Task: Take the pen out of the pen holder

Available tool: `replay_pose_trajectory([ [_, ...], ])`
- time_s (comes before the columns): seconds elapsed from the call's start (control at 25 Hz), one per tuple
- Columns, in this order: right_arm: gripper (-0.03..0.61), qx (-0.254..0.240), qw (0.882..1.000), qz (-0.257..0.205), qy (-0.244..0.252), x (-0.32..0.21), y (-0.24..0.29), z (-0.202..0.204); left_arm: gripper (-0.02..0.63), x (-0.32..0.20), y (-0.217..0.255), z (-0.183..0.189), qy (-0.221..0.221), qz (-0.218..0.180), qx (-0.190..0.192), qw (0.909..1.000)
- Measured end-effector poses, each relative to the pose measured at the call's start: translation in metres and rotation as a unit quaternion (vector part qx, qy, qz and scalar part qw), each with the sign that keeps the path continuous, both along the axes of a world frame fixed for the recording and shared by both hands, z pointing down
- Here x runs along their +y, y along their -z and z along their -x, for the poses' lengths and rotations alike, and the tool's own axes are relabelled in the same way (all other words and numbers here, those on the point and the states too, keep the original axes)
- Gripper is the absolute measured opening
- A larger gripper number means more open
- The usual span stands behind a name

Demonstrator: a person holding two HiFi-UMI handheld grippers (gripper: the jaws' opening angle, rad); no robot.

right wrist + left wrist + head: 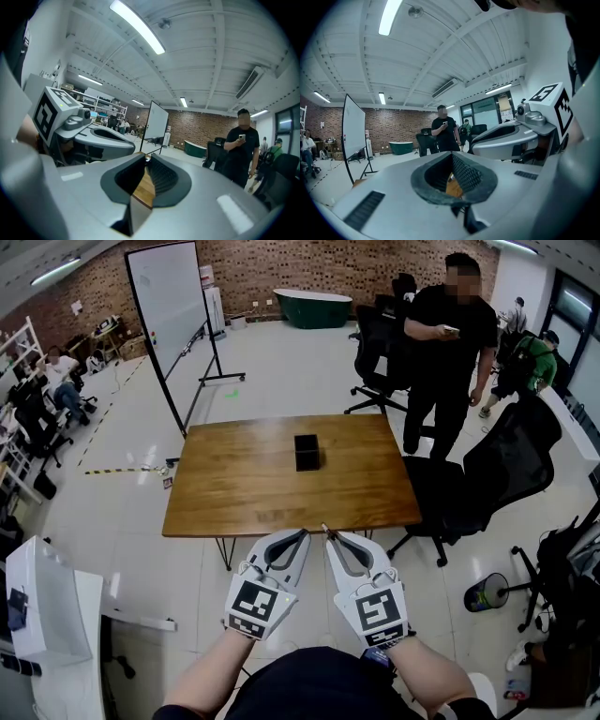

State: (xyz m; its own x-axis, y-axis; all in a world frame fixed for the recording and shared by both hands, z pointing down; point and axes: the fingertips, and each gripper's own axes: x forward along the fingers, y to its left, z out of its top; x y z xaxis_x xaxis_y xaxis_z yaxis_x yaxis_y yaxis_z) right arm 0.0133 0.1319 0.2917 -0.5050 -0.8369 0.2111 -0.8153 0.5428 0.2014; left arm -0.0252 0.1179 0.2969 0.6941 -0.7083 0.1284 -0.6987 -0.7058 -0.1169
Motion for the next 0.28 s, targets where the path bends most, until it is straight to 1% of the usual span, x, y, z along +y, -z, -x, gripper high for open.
replay_pose_trajectory([
  [0.28, 0.038, 0.001, 1.000, -0.001, 0.002, -0.0016, -0.0006, 0.0011, 0.005, -0.0020, -0.0014, 0.0010, 0.001, 0.000, -0.001, 1.0000],
])
